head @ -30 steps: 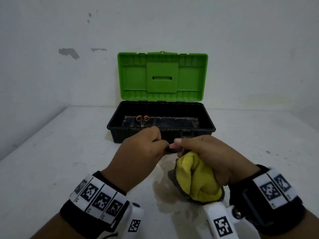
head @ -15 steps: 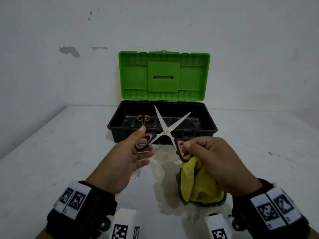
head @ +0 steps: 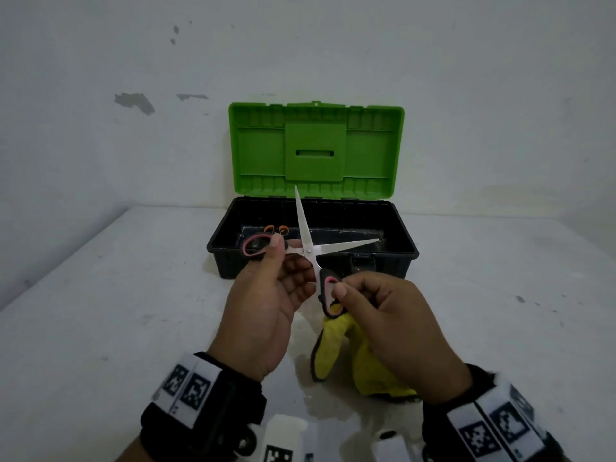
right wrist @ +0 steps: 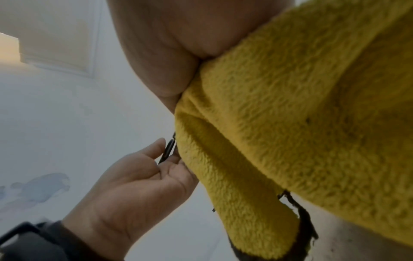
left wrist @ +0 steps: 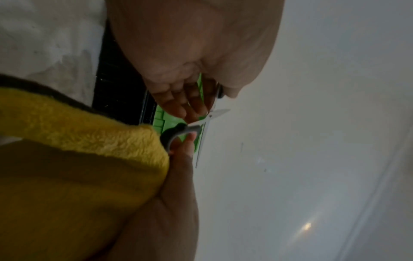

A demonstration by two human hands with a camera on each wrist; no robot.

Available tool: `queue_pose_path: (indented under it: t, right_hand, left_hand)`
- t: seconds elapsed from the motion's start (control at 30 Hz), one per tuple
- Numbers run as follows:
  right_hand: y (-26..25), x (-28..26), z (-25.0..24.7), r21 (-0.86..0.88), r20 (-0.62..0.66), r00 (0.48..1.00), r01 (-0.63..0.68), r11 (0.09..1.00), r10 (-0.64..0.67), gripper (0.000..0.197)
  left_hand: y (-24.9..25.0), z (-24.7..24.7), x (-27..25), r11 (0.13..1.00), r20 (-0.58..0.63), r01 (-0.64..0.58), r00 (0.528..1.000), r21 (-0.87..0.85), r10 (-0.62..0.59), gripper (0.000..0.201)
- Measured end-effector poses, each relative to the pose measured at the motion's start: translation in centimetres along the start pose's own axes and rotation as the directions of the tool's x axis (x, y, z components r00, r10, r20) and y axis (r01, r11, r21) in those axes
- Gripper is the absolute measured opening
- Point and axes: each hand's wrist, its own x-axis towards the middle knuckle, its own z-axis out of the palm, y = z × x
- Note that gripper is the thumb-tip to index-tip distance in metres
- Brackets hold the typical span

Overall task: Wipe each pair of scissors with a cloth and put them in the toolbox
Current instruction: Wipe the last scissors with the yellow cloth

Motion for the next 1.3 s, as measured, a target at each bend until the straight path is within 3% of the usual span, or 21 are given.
queue_pose_path:
  t: [0.3,0.33,0.47,0.63,0.77,0.83,0.93,1.1,1.2,1.3]
  right_hand:
    - [0.1,-0.2,1.1,-0.007,-0.003,0.999,0.032,0.999,-0.032,0.014]
    - [0.1,-0.2,1.1,-0.006,-0.003,0.999,0.042,0.999,-0.042,0.014]
    - [-0.1,-0.3,1.1,-0.040,0.052,0.997,0.061,0.997,-0.059,0.014]
    - [-0.9,0.0,-0.7,-0.081,0.137,0.991,0.008,0.997,0.003,0.004]
    - [-2.2,0.5,-2.6,0.034,-0.117,0.992,0.048,0.998,-0.044,0.008]
    - [-2.9,1.0,-2.4,0.020,-0.233,0.964,0.136,0.990,-0.128,0.008]
    - [-3.2,1.8,-1.3,-0.075,-0.301,0.921,0.236,0.969,-0.248,0.007]
    - [-2.0,2.2,0.0,-0.342,-0.192,0.896,0.322,0.883,-0.401,0.003]
    - [-1.1,1.7,0.1,-0.455,-0.106,0.859,0.406,0.792,-0.501,0.013]
    - [-1.0,1.0,0.0,-0.513,-0.040,0.870,0.404,0.757,-0.491,0.031]
  left_hand:
    - [-2.0,2.4,-0.6,0.992,-0.264,-0.090,0.958,0.093,0.111,0.076]
    - [-2.1,2.6,-0.6,0.986,-0.281,-0.127,0.947,0.108,0.153,0.075]
    - [-2.0,3.3,-0.8,0.959,-0.310,-0.226,0.912,0.168,0.270,0.041]
    - [-1.9,3.1,-0.7,0.919,-0.292,-0.297,0.883,0.258,0.367,0.042]
    - [-2.3,2.6,-0.5,0.907,-0.290,-0.296,0.877,0.300,0.382,0.040]
    - [-2.3,2.9,-0.8,0.898,-0.270,-0.286,0.884,0.334,0.382,0.044]
    - [-2.4,3.2,-1.2,0.895,-0.271,-0.266,0.887,0.359,0.373,0.046]
    - [-2.0,3.2,-1.5,0.929,-0.280,-0.238,0.906,0.283,0.318,0.042]
    - [-1.5,3.4,-1.6,0.951,-0.279,-0.221,0.920,0.215,0.276,0.037]
    - [-1.3,3.4,-1.7,0.969,-0.272,-0.201,0.933,0.142,0.234,0.035]
